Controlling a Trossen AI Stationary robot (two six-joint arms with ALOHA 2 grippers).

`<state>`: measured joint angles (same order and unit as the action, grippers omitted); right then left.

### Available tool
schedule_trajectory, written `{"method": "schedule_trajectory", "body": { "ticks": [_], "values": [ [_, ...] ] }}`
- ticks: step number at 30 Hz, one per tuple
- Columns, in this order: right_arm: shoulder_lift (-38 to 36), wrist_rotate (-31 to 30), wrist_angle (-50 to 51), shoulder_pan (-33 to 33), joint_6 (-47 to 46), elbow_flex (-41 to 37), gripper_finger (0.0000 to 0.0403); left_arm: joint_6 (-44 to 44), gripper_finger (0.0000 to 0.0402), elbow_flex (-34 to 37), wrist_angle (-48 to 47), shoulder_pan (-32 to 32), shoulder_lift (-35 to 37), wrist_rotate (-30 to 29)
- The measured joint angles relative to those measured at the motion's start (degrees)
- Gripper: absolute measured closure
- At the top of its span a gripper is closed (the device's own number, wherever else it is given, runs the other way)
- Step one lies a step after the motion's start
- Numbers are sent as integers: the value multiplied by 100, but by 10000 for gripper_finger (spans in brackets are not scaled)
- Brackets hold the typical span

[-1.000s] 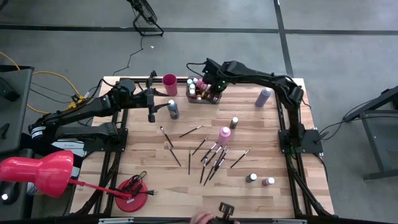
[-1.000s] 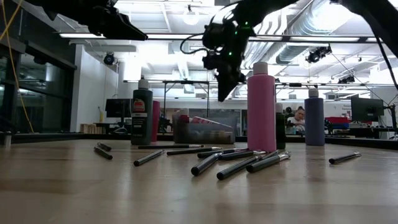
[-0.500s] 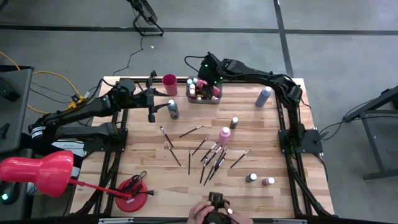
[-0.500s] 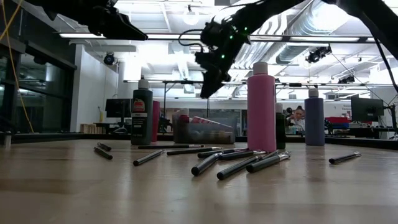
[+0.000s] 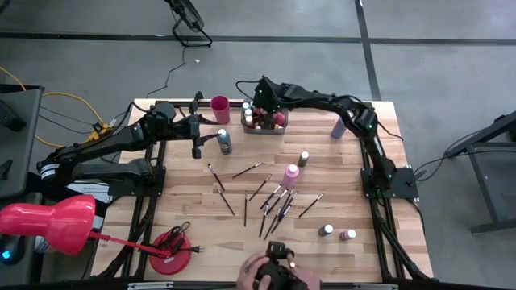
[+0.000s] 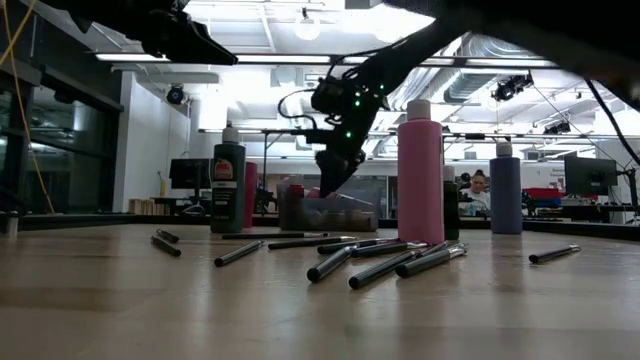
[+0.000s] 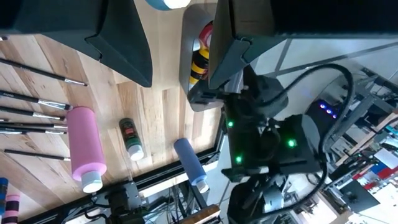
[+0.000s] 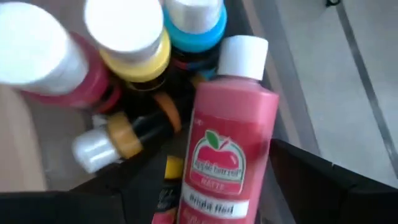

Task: Pick & Place Paint Supplies
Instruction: Adjust the big red paint bottle on the black bin

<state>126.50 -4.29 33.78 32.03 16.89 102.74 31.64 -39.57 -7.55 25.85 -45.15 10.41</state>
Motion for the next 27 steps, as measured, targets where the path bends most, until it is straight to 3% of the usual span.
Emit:
{"method": "schedule_trajectory", "body": {
  "ticks": [8,18,27],
  "values": [
    [144,-161,-68,23,-16,-2,155,0,249,0,4,0,0,2],
    [-8,-254,-440,28,-759,-11,240,0,249,0,0,0,0,2],
    [-559,-328,-799,27,-1616,-7,236,0,249,0,2,1,2,2]
  ]
}}
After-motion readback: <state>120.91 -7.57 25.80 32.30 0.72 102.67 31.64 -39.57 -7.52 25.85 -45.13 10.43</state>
